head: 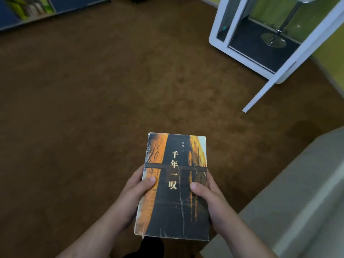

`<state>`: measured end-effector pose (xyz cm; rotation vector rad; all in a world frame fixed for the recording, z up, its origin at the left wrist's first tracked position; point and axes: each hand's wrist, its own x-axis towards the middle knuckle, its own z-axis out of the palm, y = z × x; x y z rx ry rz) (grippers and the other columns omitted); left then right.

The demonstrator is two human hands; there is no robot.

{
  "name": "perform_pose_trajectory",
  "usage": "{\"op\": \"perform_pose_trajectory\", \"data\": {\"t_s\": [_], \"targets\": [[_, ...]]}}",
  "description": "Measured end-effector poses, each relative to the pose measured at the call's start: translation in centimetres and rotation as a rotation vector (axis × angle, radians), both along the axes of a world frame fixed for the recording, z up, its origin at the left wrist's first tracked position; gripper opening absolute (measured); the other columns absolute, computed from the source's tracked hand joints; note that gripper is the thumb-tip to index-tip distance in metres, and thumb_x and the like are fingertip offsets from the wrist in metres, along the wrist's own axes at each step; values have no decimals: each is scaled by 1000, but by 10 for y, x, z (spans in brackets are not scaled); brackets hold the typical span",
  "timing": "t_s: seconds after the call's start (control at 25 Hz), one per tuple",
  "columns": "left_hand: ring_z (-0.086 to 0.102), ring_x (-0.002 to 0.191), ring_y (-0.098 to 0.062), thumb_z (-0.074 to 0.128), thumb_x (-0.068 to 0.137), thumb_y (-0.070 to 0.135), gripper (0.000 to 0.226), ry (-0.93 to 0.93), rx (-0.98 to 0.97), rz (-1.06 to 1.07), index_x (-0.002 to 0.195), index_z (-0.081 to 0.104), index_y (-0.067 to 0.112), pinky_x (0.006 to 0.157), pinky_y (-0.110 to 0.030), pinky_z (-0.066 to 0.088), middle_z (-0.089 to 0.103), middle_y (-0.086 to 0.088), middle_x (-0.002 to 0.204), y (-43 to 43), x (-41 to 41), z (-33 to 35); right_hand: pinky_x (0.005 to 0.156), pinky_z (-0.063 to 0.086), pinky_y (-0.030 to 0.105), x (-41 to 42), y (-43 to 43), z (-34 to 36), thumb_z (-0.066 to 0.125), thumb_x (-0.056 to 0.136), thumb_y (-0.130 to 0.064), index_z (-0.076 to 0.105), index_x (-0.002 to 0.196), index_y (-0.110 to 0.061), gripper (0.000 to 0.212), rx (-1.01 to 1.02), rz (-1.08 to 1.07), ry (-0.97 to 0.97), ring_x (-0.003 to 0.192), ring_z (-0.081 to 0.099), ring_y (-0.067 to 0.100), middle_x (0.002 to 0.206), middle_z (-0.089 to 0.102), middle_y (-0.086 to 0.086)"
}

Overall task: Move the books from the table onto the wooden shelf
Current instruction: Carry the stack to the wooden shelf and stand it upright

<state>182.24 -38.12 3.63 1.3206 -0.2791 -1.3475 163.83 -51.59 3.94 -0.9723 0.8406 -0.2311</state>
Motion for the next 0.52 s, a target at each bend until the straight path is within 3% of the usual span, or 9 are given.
{"op": "perform_pose_trajectory", "data": {"t_s": [0.2,0.36,0.52], "targets": [[73,106,-32,89,49,57,95,-12,13,190,132,59,23,84,-47,55,75,-11,119,17,76,2,84,61,43,101,-14,4,82,58,-37,52,137,-35,84,6,163,-2,108,74,27,120,76,1],[75,100,-32,78,62,41,72,23,-2,412,129,59,22,80,-45,57,76,-12,114,29,126,3,74,63,34,188,-29,12,82,55,-35,53,134,-32,84,2,351,-22,102,77,25,114,78,1],[76,97,-31,78,55,42,76,37,-31,633,126,60,21,75,-43,60,77,-11,112,29,169,3,72,63,33,280,-50,13,82,54,-33,52,135,-28,86,-18,583,-59,99,77,24,112,79,2]]}}
